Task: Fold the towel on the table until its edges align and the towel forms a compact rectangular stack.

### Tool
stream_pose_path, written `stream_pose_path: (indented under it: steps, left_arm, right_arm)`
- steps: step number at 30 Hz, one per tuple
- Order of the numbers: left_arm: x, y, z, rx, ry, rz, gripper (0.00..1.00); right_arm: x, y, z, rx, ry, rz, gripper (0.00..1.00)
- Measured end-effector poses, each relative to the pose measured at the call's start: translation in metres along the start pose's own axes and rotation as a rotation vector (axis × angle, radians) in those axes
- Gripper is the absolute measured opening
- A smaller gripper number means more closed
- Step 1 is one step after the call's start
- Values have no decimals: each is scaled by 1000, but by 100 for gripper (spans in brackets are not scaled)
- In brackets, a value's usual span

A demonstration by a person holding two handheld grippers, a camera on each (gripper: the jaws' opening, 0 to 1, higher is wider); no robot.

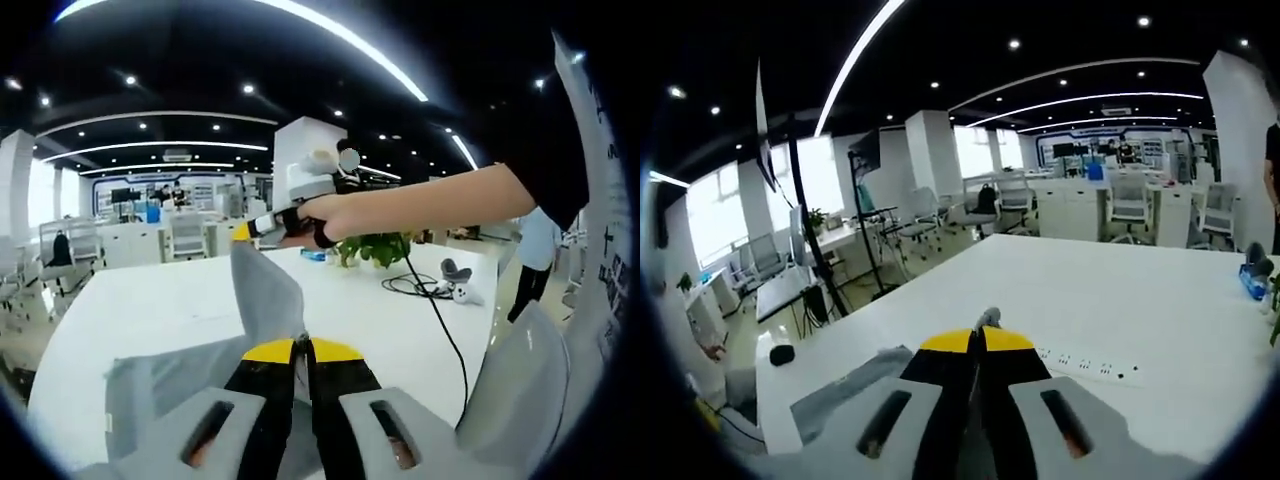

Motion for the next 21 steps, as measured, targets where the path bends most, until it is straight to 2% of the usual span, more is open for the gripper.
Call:
stream_pose_path:
  steps: [12, 21]
  left_arm:
    - [-17, -12, -31, -22, 61, -15, 4]
    - [-32, -22, -42, -56, 118, -15, 4]
  right_arm:
    - [23, 2, -26, -12, 27, -22, 0]
    - [38, 1, -44, -23, 52, -43, 0]
Point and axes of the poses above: the point that each gripper's makers call its tool centre point, and the gripper's own axes: x roughly forward along the fingers, z roughly to its right, y roughly out of its top, the point moved 6 cm from there along -x, roughly backward along the fingers, and after that the axes turned 4 degrees about -z, right-handed, at the moved point
